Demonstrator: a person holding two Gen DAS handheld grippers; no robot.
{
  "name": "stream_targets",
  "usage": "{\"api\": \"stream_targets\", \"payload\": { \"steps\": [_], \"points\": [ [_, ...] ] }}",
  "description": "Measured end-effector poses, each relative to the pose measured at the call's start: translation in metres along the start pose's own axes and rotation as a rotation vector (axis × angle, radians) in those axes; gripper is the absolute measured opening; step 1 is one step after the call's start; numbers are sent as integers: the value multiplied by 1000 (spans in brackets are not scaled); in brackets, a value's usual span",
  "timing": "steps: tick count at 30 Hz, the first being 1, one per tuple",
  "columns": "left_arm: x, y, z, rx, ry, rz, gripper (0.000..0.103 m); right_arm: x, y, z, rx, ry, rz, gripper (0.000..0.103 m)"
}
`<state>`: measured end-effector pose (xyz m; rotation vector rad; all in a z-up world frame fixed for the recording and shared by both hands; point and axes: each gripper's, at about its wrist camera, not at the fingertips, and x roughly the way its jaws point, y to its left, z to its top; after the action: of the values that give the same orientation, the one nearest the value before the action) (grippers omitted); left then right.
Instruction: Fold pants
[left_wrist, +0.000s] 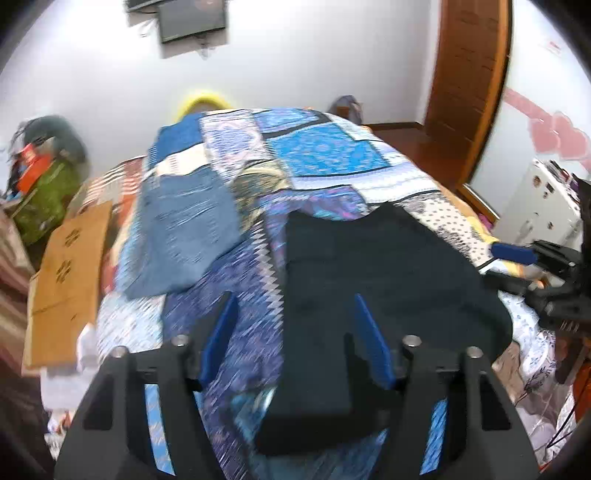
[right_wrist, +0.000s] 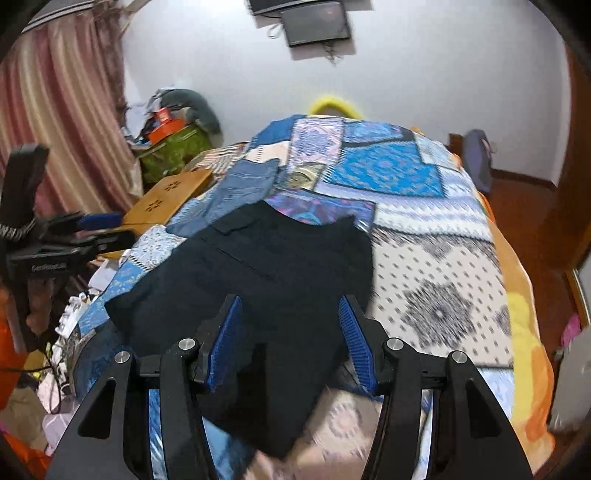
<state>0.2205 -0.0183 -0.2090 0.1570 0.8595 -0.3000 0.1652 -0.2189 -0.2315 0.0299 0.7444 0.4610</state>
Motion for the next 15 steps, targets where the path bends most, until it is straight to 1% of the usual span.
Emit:
{"api": "stream_targets", "payload": {
  "steps": [1,2,3,4,5,6,7,9,10,11,12,13,15],
  "points": [
    [7,-6,6,18,7,-12,43,8,3,6,-12,4,13,51],
    [18,-12,13,36,19,-28,38,15,5,10,-20,9,27,50],
    [27,-16,17,47,31,-44,30,21,8,14,-30,12,42,44],
    [36,-20,20,53,45,-64,26,24,10,15,-38,15,51,40],
    [46,-23,23,58,63,-83,25,32,12,19,-51,26,57,39],
    [58,-27,23,62,90,-99,24,38,14,21,-59,38,67,34],
    [67,-29,22,66,113,-102,24,48,14,23,-66,61,82,30],
    [89,-32,17,89,163,-90,24,64,14,22,-73,118,97,25],
    [95,-31,12,98,176,-88,24,73,13,19,-80,157,103,23],
    [98,-30,7,108,178,-95,24,79,13,15,-87,194,109,23],
    [95,-27,0,123,155,-107,24,84,13,9,-100,223,110,22],
    [91,-26,-5,132,139,-114,24,86,14,1,-123,234,107,22],
    [81,-23,-17,146,123,-114,24,77,16,-8,-147,229,91,22]
  ]
}}
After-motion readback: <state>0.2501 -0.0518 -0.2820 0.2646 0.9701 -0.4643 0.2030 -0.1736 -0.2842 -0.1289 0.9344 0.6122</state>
